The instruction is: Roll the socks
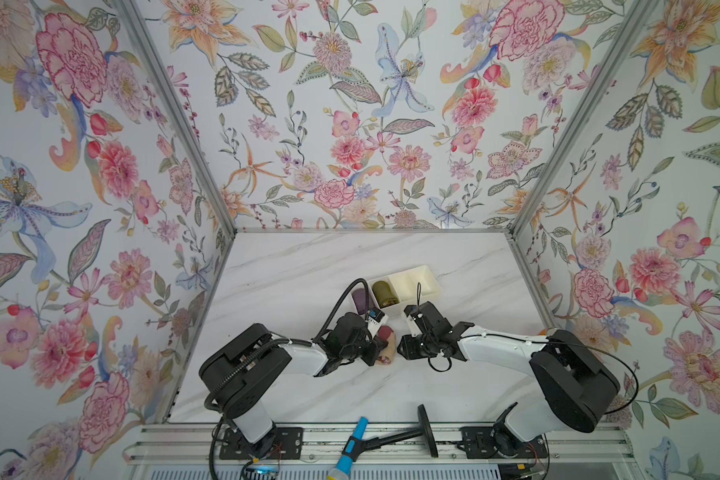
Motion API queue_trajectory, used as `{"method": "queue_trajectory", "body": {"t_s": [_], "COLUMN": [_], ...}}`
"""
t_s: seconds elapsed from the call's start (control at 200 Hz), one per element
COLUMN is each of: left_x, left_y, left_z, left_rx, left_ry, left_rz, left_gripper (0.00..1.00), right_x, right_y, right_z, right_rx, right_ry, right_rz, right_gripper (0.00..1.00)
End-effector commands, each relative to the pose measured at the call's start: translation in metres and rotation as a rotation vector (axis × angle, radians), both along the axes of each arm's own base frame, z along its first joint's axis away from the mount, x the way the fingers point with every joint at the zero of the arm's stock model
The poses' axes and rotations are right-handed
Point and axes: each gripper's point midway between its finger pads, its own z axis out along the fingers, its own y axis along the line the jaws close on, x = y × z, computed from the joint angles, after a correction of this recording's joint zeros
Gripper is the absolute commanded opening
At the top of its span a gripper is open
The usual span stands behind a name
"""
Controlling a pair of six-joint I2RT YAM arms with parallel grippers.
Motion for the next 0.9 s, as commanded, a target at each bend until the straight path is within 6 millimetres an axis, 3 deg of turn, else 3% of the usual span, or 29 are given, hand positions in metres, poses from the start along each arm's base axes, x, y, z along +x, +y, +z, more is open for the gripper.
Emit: {"method": "queue_trajectory", "body": {"t_s": [0.0,0.666,0.896], "left_x": [-0.012,-0.014,-0.013], "left_y": [0.021,0.032,0.035], "left_z": [-0.035,-0.042,-0.043], "left_rx": [0.078,-0.062,-0.065], "left_ry": [0.098,0.164,0.169], "left_rz": [0.020,0.054,0.065], "left_gripper": [0.00,0.00,0.00], "right_x": [0.006,0.010,0.011], "right_y": [0.006,0.014,0.028], "right_z": [0.000,0.003,0.011], "right_rx": [-0.005,-0.024,0.017], "right_ry": [-0.017,-0.038,-0.056], "right_rz": [-0.012,0.008,0.034], "right_gripper": [0.29,0.29,0.29]}}
